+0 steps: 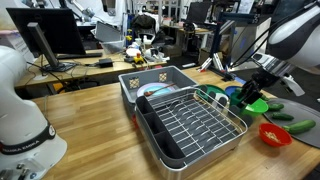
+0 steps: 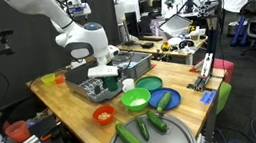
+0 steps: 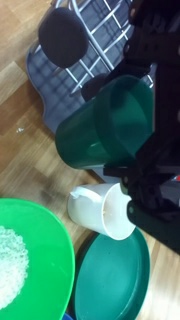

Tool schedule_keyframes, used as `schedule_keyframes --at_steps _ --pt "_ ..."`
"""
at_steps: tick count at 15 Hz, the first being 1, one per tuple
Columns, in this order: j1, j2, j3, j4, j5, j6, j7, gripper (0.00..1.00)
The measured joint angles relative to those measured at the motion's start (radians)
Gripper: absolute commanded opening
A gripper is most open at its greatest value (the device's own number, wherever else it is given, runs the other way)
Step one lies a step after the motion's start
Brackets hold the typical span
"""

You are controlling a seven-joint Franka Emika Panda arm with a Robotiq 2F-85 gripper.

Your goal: Pour the contents in the dark green cup into the orange bowl

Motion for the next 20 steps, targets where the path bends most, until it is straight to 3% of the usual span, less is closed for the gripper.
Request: schedule_keyframes --at_steps 4,9,20 --pt "-0.02 0.003 0.014 -0.006 0.146 0.0 -0.135 0.53" --pt "-0.044 0.004 0.006 -0.051 0.244 0.044 -0.217 0.53" --pt "-0.059 0.077 0.011 -0.058 0.302 0.048 -0.303 0.53"
